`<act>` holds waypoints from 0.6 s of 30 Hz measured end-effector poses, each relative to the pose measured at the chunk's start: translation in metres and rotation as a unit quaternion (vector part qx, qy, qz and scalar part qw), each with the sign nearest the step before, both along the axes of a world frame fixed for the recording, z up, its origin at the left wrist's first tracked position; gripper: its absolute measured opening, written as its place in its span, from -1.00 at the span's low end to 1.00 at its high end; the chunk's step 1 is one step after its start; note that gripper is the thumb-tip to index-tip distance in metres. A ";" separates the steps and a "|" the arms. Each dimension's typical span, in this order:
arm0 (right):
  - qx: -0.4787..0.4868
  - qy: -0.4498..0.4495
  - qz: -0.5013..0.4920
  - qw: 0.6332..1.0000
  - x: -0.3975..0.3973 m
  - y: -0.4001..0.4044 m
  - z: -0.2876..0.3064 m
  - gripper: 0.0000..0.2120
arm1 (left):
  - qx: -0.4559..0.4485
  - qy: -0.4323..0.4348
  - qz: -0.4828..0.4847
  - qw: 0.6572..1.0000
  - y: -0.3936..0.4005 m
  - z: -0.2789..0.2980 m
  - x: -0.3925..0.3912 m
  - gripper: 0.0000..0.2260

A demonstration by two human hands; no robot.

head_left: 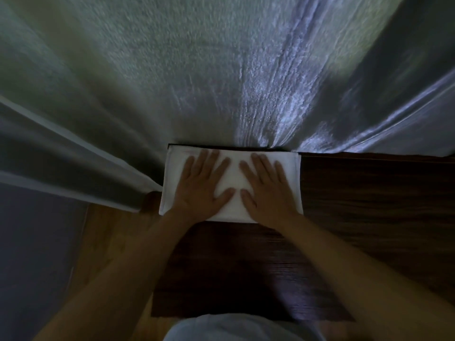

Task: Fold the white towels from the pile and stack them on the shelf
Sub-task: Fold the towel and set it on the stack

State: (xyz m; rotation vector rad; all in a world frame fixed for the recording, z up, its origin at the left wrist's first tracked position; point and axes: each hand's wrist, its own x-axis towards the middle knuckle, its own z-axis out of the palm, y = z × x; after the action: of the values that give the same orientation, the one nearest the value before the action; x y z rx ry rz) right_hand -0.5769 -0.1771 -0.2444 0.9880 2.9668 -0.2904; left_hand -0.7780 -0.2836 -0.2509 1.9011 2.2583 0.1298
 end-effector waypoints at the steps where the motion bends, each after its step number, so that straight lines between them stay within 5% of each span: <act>1: 0.011 -0.002 -0.009 1.000 0.007 0.004 0.001 -0.33 | -0.003 0.008 0.010 1.000 -0.005 0.000 -0.009 -0.30; 12: 0.025 -0.018 -0.055 0.998 0.017 0.013 0.003 -0.32 | -0.048 0.009 0.072 0.996 -0.027 0.002 -0.052 -0.19; 18: -0.007 0.040 0.026 0.999 -0.027 -0.005 0.008 -0.42 | 0.013 0.017 0.022 1.000 -0.001 0.018 0.015 -0.34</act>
State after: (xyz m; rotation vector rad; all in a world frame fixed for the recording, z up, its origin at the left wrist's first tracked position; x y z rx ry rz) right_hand -0.6035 -0.1825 -0.2365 0.9170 3.0522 -0.3578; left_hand -0.7633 -0.2851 -0.2332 1.8820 2.3322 0.1330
